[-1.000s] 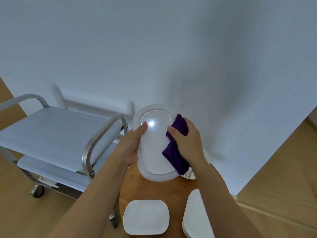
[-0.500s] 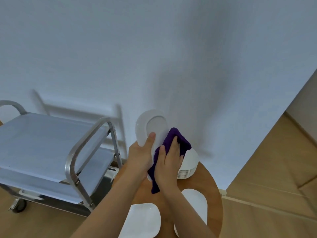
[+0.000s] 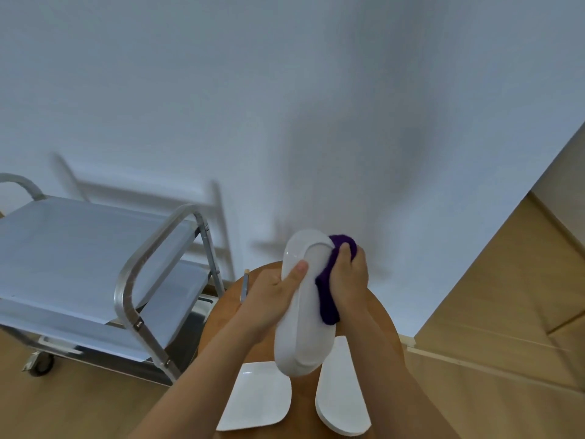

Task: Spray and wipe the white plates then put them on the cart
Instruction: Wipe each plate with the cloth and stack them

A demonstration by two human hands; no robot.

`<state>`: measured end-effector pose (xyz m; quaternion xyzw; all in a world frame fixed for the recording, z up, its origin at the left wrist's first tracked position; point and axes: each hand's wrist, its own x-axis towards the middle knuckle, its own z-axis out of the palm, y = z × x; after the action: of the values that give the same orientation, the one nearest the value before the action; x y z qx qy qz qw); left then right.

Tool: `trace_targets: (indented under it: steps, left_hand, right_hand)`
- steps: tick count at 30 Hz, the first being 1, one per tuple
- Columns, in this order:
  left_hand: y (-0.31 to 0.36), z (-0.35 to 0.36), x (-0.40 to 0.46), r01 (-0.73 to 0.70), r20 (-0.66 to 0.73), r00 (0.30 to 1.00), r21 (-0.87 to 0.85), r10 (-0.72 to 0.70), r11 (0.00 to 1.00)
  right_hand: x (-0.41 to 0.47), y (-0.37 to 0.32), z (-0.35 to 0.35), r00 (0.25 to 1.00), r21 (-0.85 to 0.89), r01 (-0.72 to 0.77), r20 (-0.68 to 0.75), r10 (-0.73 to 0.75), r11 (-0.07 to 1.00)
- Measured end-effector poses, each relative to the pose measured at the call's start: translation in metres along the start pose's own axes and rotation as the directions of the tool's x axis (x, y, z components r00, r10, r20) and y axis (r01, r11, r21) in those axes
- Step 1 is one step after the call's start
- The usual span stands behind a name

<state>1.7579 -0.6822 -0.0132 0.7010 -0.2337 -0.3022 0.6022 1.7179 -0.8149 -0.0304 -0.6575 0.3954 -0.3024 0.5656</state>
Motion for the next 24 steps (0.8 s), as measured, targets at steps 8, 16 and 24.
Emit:
trace_targets:
  steps: [8,16,24]
  left_hand:
    - [-0.023,0.007,0.005,-0.076,0.106,0.993,0.205,0.055,0.976]
    - [-0.059,0.048,0.027,-0.327,0.278,0.941,0.898,0.195,0.295]
    - [-0.096,0.055,0.045,0.102,0.043,0.989,0.469,-0.139,0.877]
  right_hand:
    - [0.029,0.05,-0.052,0.943,-0.211,-0.304,0.072,0.325,0.929]
    - [0.036,0.071,-0.082,0.685,0.005,-0.639,0.457,0.567,0.769]
    - [0.053,0.111,-0.115,0.826,-0.107,-0.459,0.315,0.468,0.882]
